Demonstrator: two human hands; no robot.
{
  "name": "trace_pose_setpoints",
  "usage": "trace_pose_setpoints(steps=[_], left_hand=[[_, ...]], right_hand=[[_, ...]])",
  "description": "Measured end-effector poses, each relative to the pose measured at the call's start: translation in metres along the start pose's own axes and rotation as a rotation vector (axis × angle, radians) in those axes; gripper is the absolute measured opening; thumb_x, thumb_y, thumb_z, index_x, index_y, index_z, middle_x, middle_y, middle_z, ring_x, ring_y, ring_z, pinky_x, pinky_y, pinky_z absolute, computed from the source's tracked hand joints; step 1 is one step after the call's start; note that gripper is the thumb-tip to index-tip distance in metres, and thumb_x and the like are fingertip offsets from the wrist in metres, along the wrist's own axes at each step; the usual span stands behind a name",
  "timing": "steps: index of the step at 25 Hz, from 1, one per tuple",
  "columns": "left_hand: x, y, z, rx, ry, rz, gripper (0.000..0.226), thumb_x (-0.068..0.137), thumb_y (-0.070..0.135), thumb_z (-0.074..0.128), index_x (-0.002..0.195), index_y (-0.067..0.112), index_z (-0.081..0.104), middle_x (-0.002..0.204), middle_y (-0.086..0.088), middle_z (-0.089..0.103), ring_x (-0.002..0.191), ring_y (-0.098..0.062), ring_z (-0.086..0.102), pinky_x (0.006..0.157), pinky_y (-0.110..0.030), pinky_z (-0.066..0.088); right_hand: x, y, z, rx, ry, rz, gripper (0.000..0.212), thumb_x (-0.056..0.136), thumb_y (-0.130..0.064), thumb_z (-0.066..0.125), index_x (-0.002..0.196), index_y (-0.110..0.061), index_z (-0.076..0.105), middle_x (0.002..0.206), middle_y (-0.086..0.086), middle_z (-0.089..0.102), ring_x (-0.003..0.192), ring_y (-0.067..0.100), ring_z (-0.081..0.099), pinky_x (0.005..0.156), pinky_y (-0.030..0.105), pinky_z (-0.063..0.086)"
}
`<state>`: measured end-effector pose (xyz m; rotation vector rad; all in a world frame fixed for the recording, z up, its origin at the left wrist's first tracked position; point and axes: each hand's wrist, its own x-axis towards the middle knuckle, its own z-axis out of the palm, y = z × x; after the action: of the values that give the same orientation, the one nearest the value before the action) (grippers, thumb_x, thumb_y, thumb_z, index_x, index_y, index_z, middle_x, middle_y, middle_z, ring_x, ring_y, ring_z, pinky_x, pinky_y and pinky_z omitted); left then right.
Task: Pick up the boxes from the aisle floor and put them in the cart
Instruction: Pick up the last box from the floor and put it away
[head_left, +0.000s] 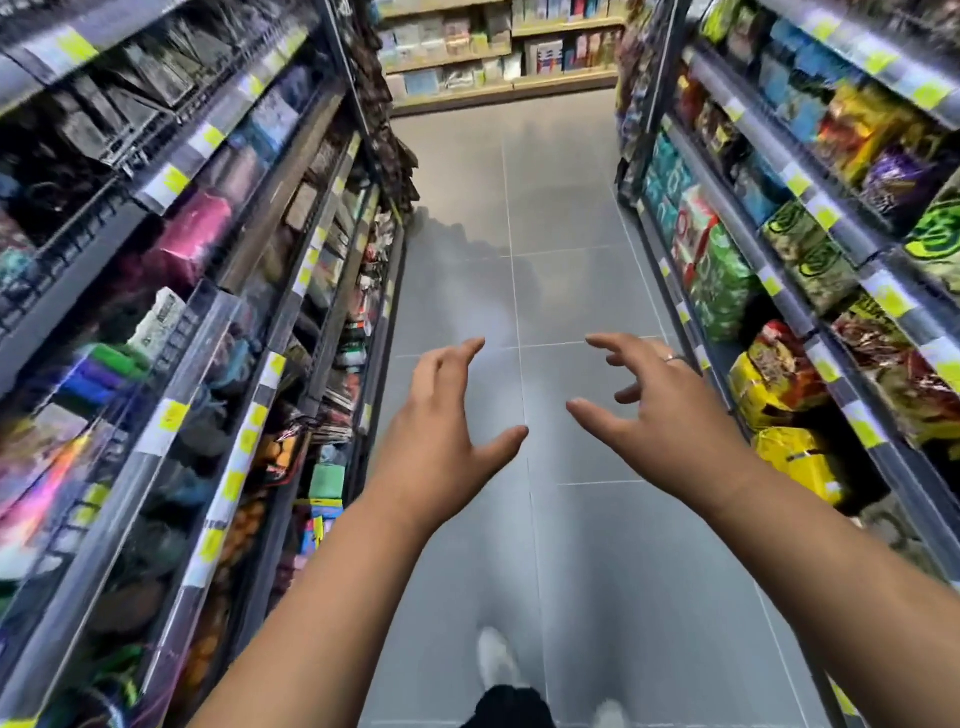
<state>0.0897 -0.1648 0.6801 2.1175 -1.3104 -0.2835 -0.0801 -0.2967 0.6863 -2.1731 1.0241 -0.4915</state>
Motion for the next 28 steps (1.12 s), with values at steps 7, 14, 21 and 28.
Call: trace_pose_setpoints(steps=[7, 14, 21, 28], left_hand=[[0.127, -0.071, 0.026, 0.009, -0.028, -0.038, 0.085, 0.078, 0.042, 0.075, 0.147, 0.034, 0.026, 0.144, 0.006, 0.032, 0.118, -0.020, 0.052, 0.093, -0.040, 0.049], [0.197, -0.143, 0.063, -0.013, -0.069, -0.106, 0.084, 0.076, 0.045, 0.075, 0.142, 0.041, 0.024, 0.143, 0.013, 0.029, 0.120, -0.015, 0.051, 0.089, -0.042, 0.052], [0.241, -0.205, 0.108, -0.041, -0.017, -0.208, 0.086, 0.072, 0.046, 0.077, 0.138, 0.048, 0.022, 0.139, 0.021, 0.027, 0.119, -0.011, 0.051, 0.091, -0.042, 0.052], [0.241, -0.273, 0.158, -0.093, 0.076, -0.318, 0.085, 0.071, 0.050, 0.075, 0.139, 0.054, 0.023, 0.132, 0.029, 0.028, 0.116, 0.001, 0.049, 0.095, -0.039, 0.051]], right_hand=[[0.110, 0.030, 0.058, 0.052, 0.013, 0.121, 0.061, 0.078, -0.047, 0.070, 0.133, -0.046, 0.043, 0.126, -0.012, 0.047, 0.092, 0.005, 0.057, 0.079, 0.030, 0.048], [0.196, 0.070, 0.109, 0.122, 0.044, 0.208, 0.058, 0.072, -0.046, 0.071, 0.125, -0.046, 0.049, 0.116, -0.014, 0.049, 0.094, 0.000, 0.059, 0.081, 0.039, 0.055], [0.272, 0.111, 0.164, 0.177, -0.057, 0.195, 0.064, 0.072, -0.042, 0.075, 0.124, -0.056, 0.041, 0.115, -0.026, 0.047, 0.097, -0.001, 0.057, 0.082, 0.033, 0.052], [0.303, 0.145, 0.247, 0.222, -0.175, 0.149, 0.063, 0.064, -0.049, 0.072, 0.119, -0.059, 0.043, 0.114, -0.029, 0.049, 0.097, -0.008, 0.055, 0.080, 0.023, 0.048]])
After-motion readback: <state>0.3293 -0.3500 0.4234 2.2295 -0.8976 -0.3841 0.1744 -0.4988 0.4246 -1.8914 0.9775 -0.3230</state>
